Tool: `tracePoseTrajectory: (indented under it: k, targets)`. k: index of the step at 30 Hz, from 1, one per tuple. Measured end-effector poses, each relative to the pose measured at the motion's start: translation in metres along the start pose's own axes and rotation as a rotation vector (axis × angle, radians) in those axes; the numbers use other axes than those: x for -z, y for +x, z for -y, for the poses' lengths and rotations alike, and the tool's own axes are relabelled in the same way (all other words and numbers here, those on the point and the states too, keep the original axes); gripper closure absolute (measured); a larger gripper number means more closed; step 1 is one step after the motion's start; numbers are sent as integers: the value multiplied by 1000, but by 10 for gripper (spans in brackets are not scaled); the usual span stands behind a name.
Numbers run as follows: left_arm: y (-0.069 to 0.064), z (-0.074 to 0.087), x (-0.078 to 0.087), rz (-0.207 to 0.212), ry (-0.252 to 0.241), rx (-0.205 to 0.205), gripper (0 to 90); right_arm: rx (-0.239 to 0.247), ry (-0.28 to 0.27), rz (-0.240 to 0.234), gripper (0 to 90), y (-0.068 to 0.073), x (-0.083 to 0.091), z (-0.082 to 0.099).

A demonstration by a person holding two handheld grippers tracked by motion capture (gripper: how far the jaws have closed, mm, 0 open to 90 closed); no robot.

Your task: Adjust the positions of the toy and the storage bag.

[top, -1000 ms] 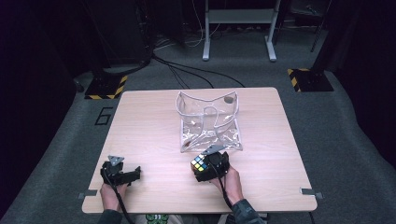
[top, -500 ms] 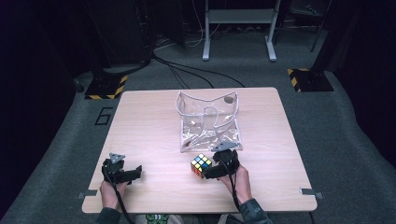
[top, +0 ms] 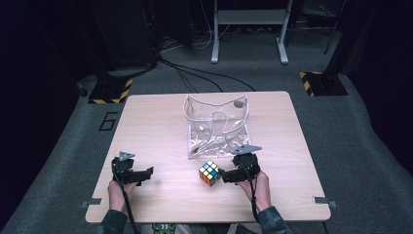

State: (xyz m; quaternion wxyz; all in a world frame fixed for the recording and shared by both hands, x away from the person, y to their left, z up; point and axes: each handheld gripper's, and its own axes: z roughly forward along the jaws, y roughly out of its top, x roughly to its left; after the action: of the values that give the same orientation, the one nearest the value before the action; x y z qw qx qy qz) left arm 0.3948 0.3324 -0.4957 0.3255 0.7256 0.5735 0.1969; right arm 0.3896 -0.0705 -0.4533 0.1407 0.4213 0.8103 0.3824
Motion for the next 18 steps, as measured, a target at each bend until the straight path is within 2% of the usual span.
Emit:
tracePoseTrajectory:
  k: [5, 10, 18]
  targets:
    - [-7, -11, -1, 26, -2, -9, 38, -22, -2, 9, 86, -6, 6, -2]
    - [-16, -28, -1, 65, -6, -30, 44, -41, -18, 22, 91, -17, 14, -4]
    - [-25, -50, -4, 97, 3, -32, 61, -58, -22, 37, 105, -29, 23, -11]
